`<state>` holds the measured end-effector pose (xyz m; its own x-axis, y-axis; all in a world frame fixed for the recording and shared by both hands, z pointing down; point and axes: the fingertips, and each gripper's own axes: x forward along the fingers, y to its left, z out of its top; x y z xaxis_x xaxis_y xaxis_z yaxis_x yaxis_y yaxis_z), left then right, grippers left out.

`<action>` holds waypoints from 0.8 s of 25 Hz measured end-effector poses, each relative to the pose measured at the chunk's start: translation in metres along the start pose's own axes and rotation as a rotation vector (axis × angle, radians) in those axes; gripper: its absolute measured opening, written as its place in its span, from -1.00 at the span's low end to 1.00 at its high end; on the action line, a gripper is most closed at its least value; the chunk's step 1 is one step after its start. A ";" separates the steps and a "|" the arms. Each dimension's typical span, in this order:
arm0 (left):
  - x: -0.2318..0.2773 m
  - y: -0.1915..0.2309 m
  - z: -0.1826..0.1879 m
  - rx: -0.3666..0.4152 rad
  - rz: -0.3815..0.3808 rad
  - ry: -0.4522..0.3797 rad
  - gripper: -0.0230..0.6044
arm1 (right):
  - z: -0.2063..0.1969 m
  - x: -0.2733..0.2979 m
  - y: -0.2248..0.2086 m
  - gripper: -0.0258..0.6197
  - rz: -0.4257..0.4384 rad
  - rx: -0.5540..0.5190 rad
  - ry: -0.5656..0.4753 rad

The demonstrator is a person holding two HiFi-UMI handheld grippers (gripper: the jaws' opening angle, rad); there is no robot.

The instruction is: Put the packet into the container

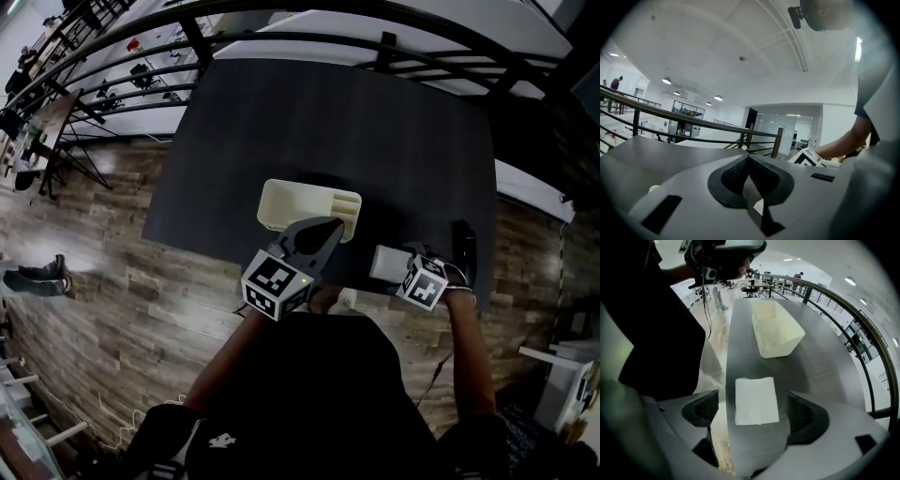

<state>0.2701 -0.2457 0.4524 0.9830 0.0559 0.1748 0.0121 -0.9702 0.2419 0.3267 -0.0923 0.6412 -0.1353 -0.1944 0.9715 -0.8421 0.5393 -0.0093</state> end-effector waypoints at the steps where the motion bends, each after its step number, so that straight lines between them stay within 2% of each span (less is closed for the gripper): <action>1: -0.001 0.002 0.000 -0.003 0.009 -0.002 -0.91 | 0.000 0.006 0.000 0.44 0.013 -0.015 0.015; 7: -0.012 0.018 -0.001 -0.018 0.077 -0.009 -0.91 | -0.008 0.047 -0.003 0.68 0.059 -0.044 0.079; 13: -0.018 0.023 0.002 -0.007 0.109 -0.010 -0.91 | -0.018 0.068 -0.003 0.70 0.083 -0.050 0.115; 20: -0.020 0.027 0.002 -0.008 0.132 -0.008 -0.91 | -0.020 0.072 -0.010 0.69 0.052 -0.107 0.140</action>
<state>0.2508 -0.2735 0.4531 0.9774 -0.0740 0.1981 -0.1187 -0.9672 0.2245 0.3361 -0.0956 0.7163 -0.0972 -0.0519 0.9939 -0.7744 0.6313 -0.0427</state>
